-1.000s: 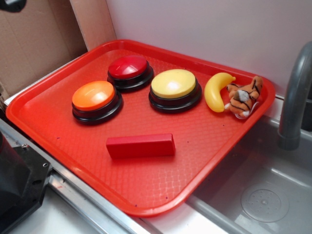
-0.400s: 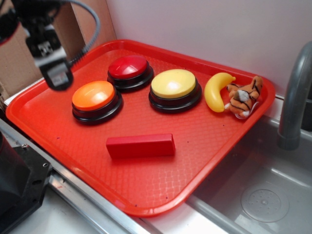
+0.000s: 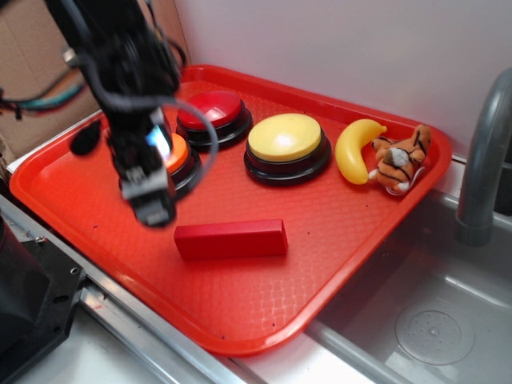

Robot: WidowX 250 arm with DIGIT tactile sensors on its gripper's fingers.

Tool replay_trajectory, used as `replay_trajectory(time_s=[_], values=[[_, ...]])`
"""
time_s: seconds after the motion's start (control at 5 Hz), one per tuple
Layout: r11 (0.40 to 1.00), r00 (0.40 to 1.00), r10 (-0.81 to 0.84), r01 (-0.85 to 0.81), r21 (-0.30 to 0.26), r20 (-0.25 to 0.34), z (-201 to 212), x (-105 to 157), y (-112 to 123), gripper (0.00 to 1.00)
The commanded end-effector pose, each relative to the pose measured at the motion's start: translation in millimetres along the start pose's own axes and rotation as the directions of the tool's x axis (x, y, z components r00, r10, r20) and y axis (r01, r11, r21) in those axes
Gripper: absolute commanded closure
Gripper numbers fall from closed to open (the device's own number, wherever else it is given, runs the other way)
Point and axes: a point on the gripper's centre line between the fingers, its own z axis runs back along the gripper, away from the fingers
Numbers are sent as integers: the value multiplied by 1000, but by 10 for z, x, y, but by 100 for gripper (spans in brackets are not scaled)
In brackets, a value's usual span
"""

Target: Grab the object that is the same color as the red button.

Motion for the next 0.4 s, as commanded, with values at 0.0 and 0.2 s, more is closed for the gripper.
replay_trajectory(time_s=[0.0,0.2], values=[[998,999,-49,49,-48,-7,-521,174,23,0],[998,998,-59,59,-25,-32,-636,186,1,0]])
